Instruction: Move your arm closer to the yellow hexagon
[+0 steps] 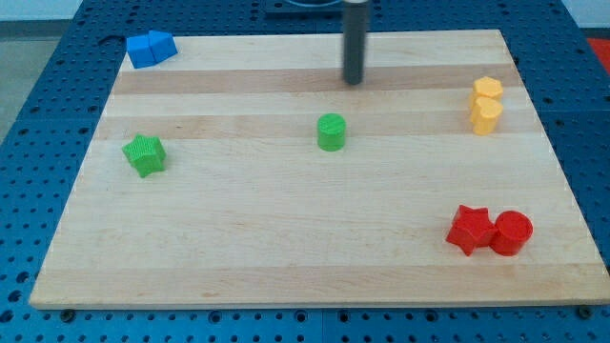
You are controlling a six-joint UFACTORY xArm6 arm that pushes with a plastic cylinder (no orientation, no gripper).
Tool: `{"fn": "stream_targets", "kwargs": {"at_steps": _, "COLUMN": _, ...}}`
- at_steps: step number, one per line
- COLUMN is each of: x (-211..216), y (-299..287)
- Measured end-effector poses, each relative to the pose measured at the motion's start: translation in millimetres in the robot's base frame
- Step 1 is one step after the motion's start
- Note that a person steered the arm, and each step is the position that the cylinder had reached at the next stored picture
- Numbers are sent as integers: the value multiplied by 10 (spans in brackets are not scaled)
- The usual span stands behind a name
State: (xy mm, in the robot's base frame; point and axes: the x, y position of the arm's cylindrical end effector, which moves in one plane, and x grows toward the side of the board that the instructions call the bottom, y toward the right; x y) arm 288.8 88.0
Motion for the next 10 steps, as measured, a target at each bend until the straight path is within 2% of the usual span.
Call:
{"fn": "stream_targets", "kwargs": {"at_steps": 1, "x": -43, "y": 991}}
{"fn": "stream_targets", "kwargs": {"at_steps": 2, "x": -42, "y": 1382}}
{"fn": "stream_targets", "kwargs": {"at_steps": 3, "x": -42, "y": 1447}}
{"fn": "stream_targets", "kwargs": {"at_steps": 5, "x": 70, "y": 2018}}
{"fn": "stream_targets", "kwargs": {"at_steps": 9, "x": 291, "y": 1987}}
{"fn": "stream_targets", "kwargs": {"at_steps": 10, "x": 328, "y": 1619}}
